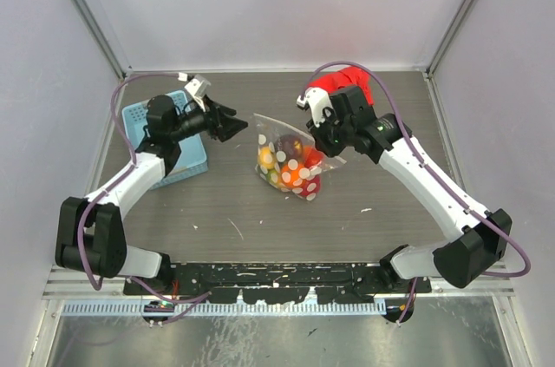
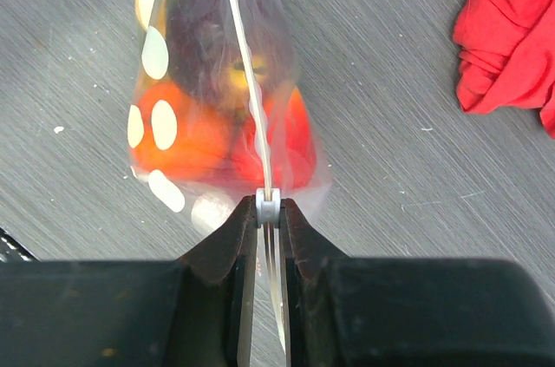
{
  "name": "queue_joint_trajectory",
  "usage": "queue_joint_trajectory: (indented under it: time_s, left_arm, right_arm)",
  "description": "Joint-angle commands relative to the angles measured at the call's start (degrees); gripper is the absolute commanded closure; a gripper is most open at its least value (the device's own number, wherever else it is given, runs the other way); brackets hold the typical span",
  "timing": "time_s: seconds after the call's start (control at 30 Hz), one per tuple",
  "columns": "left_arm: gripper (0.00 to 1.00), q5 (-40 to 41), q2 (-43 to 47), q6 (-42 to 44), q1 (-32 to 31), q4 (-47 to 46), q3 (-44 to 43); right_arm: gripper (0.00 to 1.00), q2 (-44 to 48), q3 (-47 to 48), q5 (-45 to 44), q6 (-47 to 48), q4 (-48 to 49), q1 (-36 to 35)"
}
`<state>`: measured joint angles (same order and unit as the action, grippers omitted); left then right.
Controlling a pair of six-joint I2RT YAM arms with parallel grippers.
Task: Place the food in the zip-top bag and seal the zipper
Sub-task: Zip the zipper food storage bag at the center of the board.
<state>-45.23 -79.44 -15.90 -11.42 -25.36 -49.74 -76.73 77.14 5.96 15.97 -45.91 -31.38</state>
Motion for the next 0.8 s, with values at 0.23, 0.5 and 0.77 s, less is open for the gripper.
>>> queue_joint_trajectory:
  time_s: [0.23, 0.5, 0.77]
  left_arm:
    - [0.18, 0.92, 2.41, 36.01, -11.05, 25.62, -13.55]
    - [0.16, 3.48, -0.12, 51.22, -15.83, 34.60, -18.60]
    - [0.25, 4.00, -4.35, 54.25, -17.81, 35.83, -22.28]
  right_arm:
    - [1.00, 0.97, 4.26, 6.04, 1.51, 0.27, -0.04]
    - [1.00, 0.70, 4.07, 7.82, 1.61, 0.38, -0.09]
    - [1.00, 0.70, 4.04, 8.77, 1.78, 0.36, -0.10]
